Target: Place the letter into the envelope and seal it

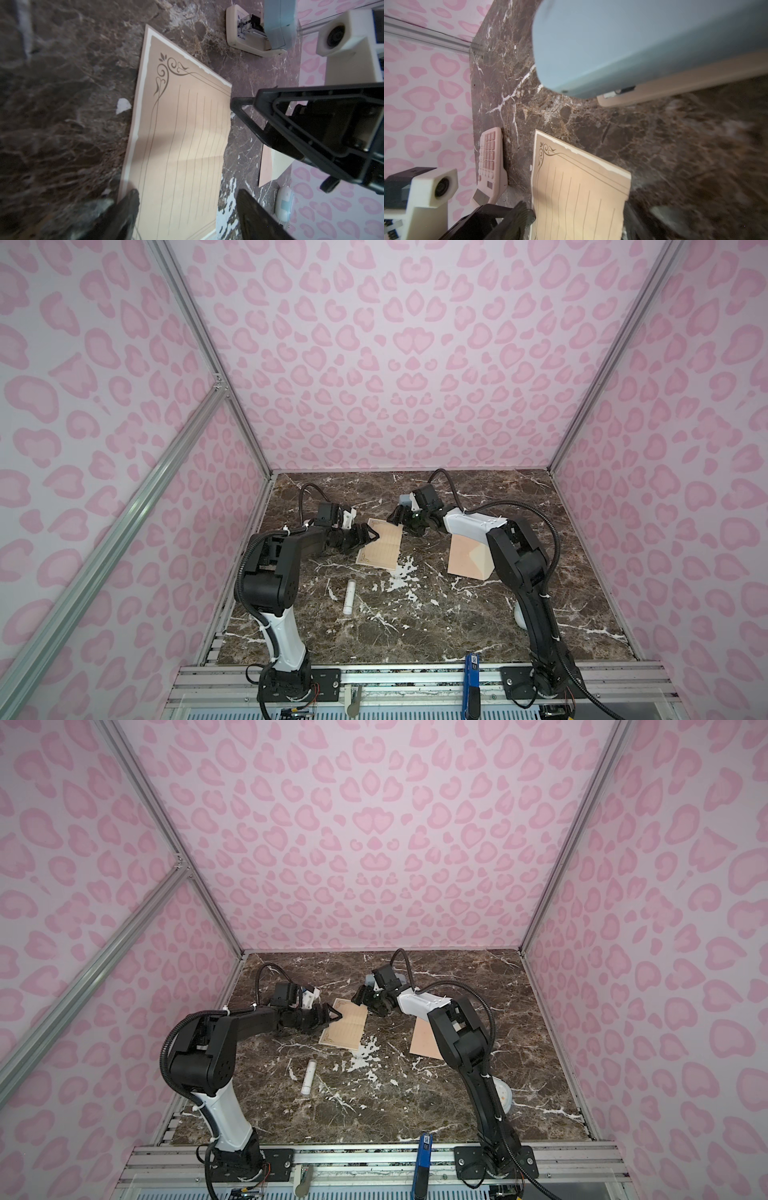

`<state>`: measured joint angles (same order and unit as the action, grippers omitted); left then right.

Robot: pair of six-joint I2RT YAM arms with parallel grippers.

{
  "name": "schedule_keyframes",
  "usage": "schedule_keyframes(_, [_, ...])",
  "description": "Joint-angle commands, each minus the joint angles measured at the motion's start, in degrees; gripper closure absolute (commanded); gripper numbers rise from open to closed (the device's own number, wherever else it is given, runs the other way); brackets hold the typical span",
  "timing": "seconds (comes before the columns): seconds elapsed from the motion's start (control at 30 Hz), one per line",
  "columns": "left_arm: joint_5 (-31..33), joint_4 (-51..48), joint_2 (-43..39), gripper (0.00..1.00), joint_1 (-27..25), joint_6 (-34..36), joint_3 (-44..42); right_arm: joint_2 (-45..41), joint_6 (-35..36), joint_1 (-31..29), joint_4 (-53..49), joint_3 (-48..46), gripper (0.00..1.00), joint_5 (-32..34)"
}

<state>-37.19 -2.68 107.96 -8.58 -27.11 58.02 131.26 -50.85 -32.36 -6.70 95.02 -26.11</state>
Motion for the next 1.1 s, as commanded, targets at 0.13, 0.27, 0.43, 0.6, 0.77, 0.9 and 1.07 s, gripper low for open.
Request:
schedule_keyframes(0.13, [4.18,-5.50,1.45,0.23,0.05,0.65,-0.10,0.58,-4.33,0.61,5.92,-2.91,0.24,-3.85])
schedule_keyframes(0.27, [3.94,-5.50,1.89,0.23,0.05,0.75,0.07,0.19,-5.05,0.88,8.15,-3.70,0.24,-5.39])
schedule_keyframes(0.43, [3.91,-5.52,2.07,0.23,0.05,0.79,-0.01,0.22,-4.45,0.73,7.80,-4.05,0.24,-6.10])
schedule_keyframes(0.6, [3.79,-5.28,2.25,0.23,0.01,0.57,-0.01,0.22,-3.33,0.17,6.81,-4.47,0.27,-5.98])
schedule_keyframes(0.77, [3.62,-5.24,1.93,0.23,0.05,0.40,0.14,0.20,-0.64,-0.39,3.55,-3.78,0.31,-3.96])
schedule_keyframes(0.9, [3.43,-5.28,1.59,0.23,0.05,0.31,0.34,0.22,3.59,-1.15,-1.74,-1.49,0.29,-1.41])
schedule_keyframes(1.07, [3.37,-5.32,1.27,0.23,0.05,0.22,0.30,-0.48,7.32,-1.52,-4.95,-0.84,0.26,-0.28])
